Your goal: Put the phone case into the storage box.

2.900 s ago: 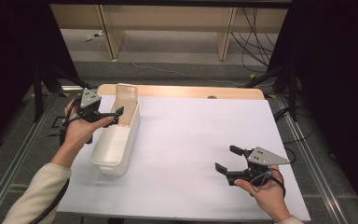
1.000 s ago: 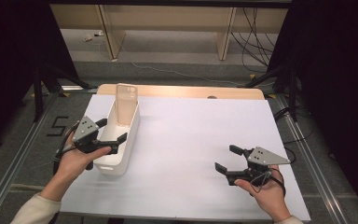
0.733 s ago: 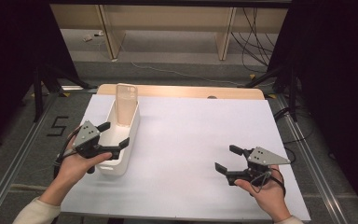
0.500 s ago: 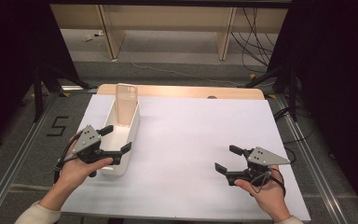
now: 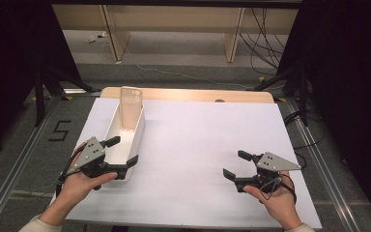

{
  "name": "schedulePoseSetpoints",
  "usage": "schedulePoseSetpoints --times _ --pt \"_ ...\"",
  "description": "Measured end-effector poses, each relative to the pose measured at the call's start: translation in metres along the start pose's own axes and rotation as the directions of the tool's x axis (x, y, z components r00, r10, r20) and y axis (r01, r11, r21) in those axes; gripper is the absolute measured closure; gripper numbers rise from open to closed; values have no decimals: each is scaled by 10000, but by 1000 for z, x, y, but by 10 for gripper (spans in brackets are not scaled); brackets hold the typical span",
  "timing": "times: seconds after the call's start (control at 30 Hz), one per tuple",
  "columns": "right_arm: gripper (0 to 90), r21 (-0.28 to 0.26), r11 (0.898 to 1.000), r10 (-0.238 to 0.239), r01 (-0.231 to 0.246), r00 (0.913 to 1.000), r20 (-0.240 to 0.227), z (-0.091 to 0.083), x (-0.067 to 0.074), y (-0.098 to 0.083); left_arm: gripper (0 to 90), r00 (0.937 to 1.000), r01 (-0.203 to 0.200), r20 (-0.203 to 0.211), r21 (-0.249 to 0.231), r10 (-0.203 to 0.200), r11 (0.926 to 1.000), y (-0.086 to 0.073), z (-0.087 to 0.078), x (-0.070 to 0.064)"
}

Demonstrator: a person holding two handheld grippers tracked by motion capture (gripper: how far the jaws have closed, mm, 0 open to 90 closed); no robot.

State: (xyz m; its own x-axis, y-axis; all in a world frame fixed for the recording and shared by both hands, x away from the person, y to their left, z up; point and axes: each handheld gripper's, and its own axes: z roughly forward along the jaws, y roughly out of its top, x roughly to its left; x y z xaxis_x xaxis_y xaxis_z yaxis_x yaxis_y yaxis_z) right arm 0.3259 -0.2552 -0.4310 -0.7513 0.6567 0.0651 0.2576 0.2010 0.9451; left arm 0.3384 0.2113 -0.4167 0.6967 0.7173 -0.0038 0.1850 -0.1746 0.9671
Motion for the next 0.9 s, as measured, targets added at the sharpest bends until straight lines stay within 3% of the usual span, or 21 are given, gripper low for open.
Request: schedulePoseSetpoints --times 0.7,0.77,0.8,0.9 --pt "154 163 9999 10 -10 10000 -1 -2 0 0 104 9999 -128 11 -61 129 9999 -8 -1 -1" --pt "154 157 9999 -20 20 10000 6 -1 0 0 105 10000 -93 -16 -49 93 9999 -8 -1 -1" --pt "154 -127 9999 33 -33 10000 -24 1 0 -1 106 10000 -85 -14 -56 85 9999 -8 -1 -1" --pt "154 -69 10000 37 -37 10000 -40 0 -1 -1 108 10000 -50 -40 -86 50 10000 -8 -2 -1"
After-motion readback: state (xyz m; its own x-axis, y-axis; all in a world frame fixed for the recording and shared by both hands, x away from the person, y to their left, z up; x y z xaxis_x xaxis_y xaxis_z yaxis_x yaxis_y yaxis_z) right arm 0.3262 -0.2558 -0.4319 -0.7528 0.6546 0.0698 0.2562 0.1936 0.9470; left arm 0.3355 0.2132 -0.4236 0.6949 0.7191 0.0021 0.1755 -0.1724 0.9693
